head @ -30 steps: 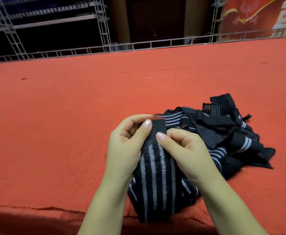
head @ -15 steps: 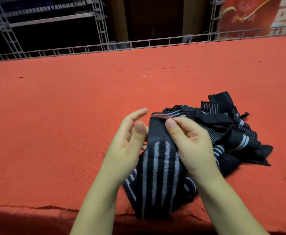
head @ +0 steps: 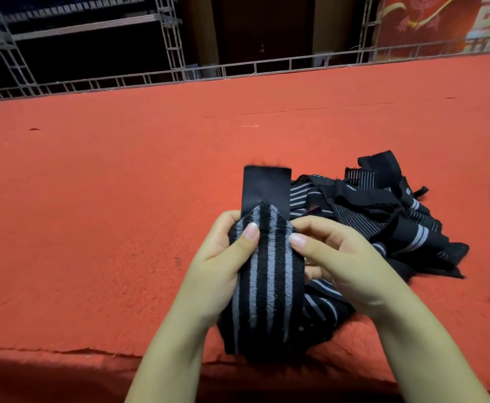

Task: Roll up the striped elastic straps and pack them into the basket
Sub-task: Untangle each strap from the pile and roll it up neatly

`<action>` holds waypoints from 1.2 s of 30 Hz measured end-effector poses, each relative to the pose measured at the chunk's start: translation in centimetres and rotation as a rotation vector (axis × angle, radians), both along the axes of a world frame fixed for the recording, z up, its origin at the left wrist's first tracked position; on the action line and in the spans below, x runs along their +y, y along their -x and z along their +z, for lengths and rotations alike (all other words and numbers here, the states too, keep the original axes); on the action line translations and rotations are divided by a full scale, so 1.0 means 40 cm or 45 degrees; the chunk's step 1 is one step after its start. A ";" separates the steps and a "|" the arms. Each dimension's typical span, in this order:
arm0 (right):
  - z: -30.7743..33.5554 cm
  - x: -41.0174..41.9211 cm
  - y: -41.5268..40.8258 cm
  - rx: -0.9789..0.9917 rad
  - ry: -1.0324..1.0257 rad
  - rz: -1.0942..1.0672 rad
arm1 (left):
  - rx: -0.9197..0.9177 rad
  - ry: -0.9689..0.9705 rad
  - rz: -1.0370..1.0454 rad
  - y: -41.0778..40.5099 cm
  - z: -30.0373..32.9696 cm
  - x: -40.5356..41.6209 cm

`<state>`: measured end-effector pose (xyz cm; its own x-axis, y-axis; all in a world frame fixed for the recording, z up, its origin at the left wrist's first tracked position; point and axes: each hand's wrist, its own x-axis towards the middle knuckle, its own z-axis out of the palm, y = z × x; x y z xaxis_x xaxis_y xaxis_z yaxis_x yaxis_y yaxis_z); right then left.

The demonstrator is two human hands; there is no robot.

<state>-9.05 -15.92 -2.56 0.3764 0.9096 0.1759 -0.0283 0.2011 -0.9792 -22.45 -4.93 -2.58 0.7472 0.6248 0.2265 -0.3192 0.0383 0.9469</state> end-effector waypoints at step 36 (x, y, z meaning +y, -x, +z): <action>0.013 0.005 0.043 0.024 -0.175 -0.113 | 0.016 -0.264 0.004 0.019 0.016 0.004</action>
<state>-10.76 -15.71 -2.06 0.4585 0.8405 0.2887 -0.0223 0.3357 -0.9417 -23.23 -4.78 -1.94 0.7487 0.5682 0.3414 -0.3074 -0.1587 0.9383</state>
